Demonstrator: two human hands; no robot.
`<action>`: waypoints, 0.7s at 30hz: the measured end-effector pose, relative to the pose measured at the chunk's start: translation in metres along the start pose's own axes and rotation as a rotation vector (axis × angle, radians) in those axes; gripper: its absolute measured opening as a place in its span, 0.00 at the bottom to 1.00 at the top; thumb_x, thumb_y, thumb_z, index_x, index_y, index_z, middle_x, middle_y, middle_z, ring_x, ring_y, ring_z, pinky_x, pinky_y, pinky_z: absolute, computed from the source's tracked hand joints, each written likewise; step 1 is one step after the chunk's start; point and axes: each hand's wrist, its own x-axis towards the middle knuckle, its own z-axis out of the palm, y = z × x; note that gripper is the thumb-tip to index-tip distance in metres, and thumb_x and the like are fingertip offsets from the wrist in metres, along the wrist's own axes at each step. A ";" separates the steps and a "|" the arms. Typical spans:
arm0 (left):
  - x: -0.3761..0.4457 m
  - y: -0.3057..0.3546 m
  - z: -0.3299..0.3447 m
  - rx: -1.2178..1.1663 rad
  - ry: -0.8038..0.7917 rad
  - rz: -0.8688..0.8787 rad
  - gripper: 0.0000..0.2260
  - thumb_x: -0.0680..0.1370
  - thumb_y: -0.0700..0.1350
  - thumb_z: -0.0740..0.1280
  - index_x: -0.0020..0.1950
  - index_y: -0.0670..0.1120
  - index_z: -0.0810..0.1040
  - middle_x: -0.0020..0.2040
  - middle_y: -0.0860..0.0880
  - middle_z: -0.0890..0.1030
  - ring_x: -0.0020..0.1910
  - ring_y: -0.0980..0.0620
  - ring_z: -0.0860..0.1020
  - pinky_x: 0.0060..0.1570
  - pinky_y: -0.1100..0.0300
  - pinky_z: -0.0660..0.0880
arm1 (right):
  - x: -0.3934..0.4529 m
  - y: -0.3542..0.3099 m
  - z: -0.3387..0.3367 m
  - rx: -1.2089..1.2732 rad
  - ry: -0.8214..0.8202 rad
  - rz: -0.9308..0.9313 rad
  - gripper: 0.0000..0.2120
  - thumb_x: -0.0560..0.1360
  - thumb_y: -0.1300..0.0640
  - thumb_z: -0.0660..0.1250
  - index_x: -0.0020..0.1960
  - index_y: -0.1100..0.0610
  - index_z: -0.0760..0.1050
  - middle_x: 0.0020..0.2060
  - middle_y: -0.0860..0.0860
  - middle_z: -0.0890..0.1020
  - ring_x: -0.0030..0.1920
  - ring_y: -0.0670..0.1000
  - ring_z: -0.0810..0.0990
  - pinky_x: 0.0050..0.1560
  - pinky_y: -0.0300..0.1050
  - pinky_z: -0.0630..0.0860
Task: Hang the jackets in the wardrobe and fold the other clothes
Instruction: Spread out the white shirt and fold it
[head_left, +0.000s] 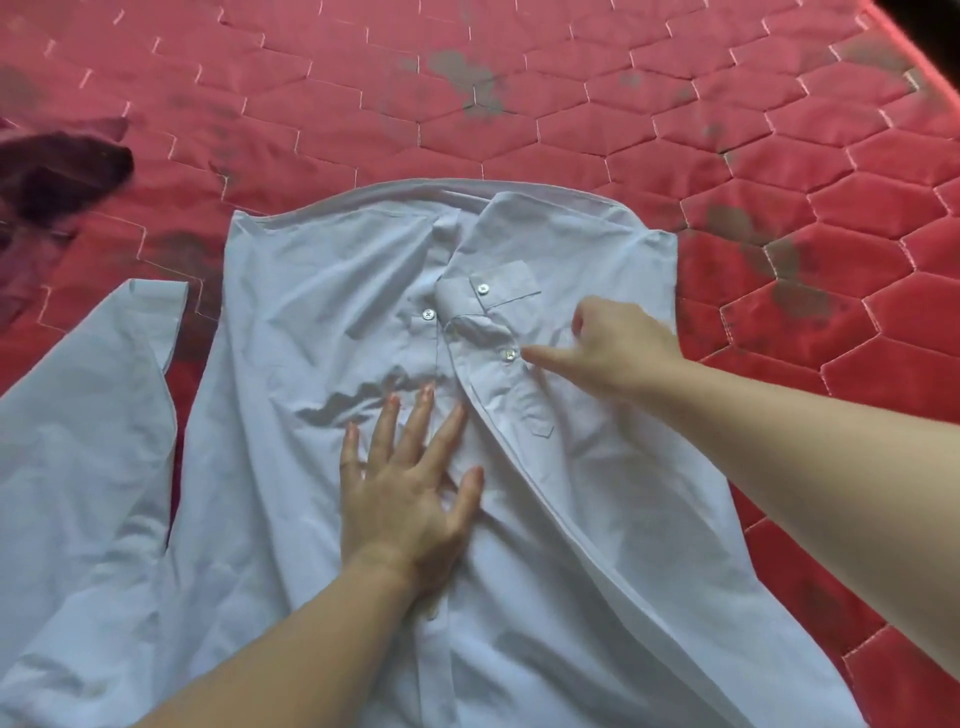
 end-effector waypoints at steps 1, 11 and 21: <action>0.000 0.001 0.000 -0.005 -0.002 0.005 0.29 0.73 0.63 0.52 0.75 0.61 0.63 0.77 0.53 0.63 0.77 0.48 0.57 0.73 0.40 0.49 | 0.009 -0.006 0.002 0.140 -0.085 0.053 0.27 0.65 0.29 0.66 0.36 0.54 0.72 0.33 0.49 0.77 0.39 0.53 0.77 0.34 0.44 0.67; 0.000 -0.001 0.005 0.002 0.053 0.047 0.27 0.73 0.61 0.56 0.71 0.58 0.71 0.74 0.51 0.68 0.74 0.45 0.64 0.70 0.39 0.54 | 0.056 -0.003 -0.019 0.462 0.163 0.123 0.18 0.75 0.46 0.65 0.59 0.57 0.72 0.53 0.55 0.78 0.56 0.57 0.76 0.52 0.47 0.70; -0.001 -0.005 0.010 -0.001 -0.020 0.012 0.31 0.72 0.68 0.45 0.76 0.64 0.57 0.79 0.57 0.54 0.78 0.52 0.48 0.74 0.43 0.42 | -0.128 0.048 0.046 0.010 0.203 -0.285 0.26 0.74 0.43 0.64 0.70 0.51 0.69 0.70 0.56 0.68 0.70 0.59 0.66 0.68 0.57 0.57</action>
